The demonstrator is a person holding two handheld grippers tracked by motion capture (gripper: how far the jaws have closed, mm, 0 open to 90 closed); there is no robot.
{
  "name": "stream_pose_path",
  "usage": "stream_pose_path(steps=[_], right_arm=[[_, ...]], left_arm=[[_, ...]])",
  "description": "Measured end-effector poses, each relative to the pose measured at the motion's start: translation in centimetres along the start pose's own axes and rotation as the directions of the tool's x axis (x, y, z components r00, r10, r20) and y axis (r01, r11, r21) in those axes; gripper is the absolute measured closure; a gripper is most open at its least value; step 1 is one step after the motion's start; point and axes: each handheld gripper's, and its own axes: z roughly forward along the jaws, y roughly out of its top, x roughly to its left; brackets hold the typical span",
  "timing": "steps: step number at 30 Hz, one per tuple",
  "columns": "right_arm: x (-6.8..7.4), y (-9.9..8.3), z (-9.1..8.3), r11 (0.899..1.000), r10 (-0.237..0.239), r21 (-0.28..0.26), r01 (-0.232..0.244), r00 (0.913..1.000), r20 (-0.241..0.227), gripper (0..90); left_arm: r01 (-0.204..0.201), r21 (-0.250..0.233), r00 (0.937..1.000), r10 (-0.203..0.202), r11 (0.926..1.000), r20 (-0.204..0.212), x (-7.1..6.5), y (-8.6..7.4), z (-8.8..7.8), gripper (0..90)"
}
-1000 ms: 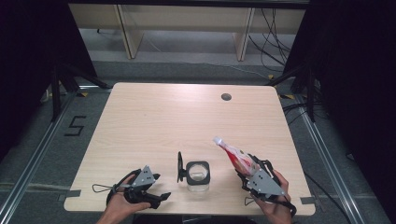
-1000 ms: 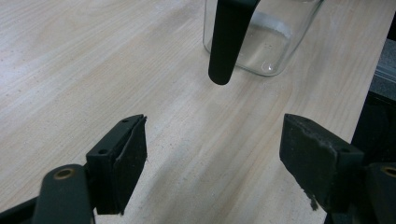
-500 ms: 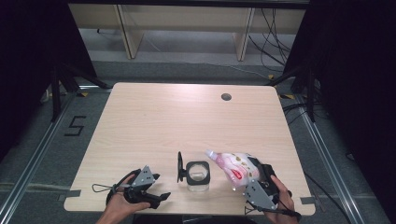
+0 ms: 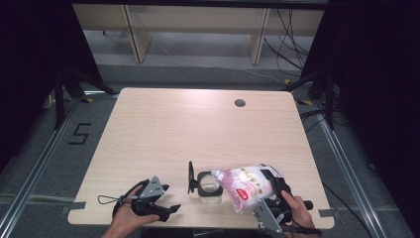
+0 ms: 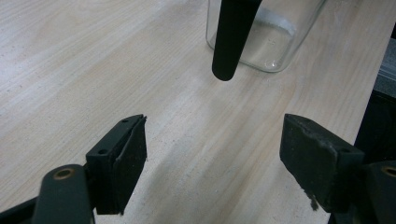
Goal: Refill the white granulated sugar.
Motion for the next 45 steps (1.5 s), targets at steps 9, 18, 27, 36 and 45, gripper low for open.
stream_pose_path(steps=[9, 18, 27, 36, 45], right_arm=[[0.6, 0.5, 0.2, 0.99, -0.138, 0.042, 0.138, 0.9904, -0.004, 41.0], [0.8, 0.7, 0.3, 0.965, -0.249, 0.089, 0.248, 0.9684, 0.007, 41.2], [1.0, 0.7, 0.2, 0.936, -0.337, 0.116, 0.332, 0.9412, 0.022, 41.4], [1.0, 1.0, 0.2, 0.892, -0.441, 0.132, 0.433, 0.8968, 0.036, 41.7], [0.8, 1.4, -0.1, 0.858, -0.497, 0.167, 0.486, 0.867, 0.029, 41.9]], left_arm=[[0.008, -0.011, 0.9999, -0.008, 0.9999, -0.009, 0.1, 0.0, 0.0, 22.5], [0.016, -0.01, 0.9998, -0.016, 0.9998, -0.011, 0.1, 0.0, -0.1, 22.5], [0.01, 0.006, 0.9998, -0.01, 0.9999, -0.019, 0.1, 0.0, -0.1, 22.5], [-0.013, 0.002, 0.9999, 0.013, 0.9999, -0.007, 0.2, 0.0, -0.1, 22.5], [0.009, 0.005, 0.9998, -0.009, 0.9999, -0.016, 0.1, -0.1, 0.0, 22.5]])
